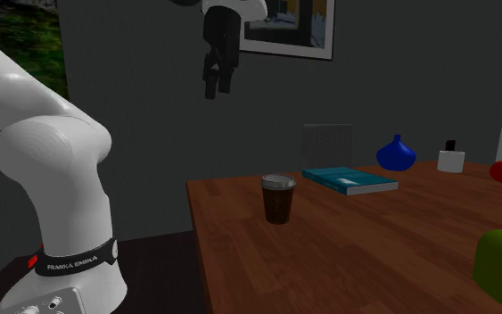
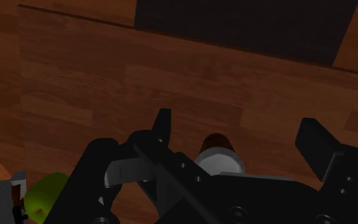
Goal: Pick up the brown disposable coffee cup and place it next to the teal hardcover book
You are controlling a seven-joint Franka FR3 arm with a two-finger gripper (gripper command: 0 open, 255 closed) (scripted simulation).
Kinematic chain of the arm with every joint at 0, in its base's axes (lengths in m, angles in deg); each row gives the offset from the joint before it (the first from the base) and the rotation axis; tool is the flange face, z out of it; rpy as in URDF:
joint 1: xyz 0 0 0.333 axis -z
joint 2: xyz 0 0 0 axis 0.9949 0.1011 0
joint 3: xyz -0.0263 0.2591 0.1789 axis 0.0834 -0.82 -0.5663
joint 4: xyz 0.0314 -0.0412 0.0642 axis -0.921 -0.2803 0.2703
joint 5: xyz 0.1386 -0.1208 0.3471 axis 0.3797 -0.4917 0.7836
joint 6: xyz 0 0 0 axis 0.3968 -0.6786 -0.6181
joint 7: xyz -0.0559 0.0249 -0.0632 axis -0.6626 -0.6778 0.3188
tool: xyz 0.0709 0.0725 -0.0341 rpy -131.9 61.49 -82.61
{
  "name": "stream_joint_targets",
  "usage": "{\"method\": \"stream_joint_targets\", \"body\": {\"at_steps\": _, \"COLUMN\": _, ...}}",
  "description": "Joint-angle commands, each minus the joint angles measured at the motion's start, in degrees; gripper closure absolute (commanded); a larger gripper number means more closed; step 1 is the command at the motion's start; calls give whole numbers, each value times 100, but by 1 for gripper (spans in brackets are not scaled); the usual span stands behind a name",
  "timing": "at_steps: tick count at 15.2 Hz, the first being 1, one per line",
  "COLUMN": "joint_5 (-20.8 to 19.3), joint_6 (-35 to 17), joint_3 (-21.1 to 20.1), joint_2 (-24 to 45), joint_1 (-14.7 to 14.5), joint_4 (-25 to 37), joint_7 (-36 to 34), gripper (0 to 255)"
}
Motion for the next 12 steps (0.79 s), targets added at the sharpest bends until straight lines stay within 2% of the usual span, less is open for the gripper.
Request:
{"method": "stream_joint_targets", "body": {"at_steps": 1, "joint_5": 0, "joint_6": 0, "joint_3": 0, "joint_2": 0, "joint_1": 0, "joint_4": 0, "joint_7": 0, "gripper": 0}}
{"method": "stream_joint_targets", "body": {"at_steps": 7, "joint_5": 45, "joint_6": -1273, "joint_3": -184, "joint_2": 712, "joint_1": -47, "joint_4": -374, "joint_7": -301, "gripper": 0}}
{"method": "stream_joint_targets", "body": {"at_steps": 12, "joint_5": 19, "joint_6": -2295, "joint_3": -338, "joint_2": 1507, "joint_1": -63, "joint_4": -449, "joint_7": -558, "gripper": 0}}
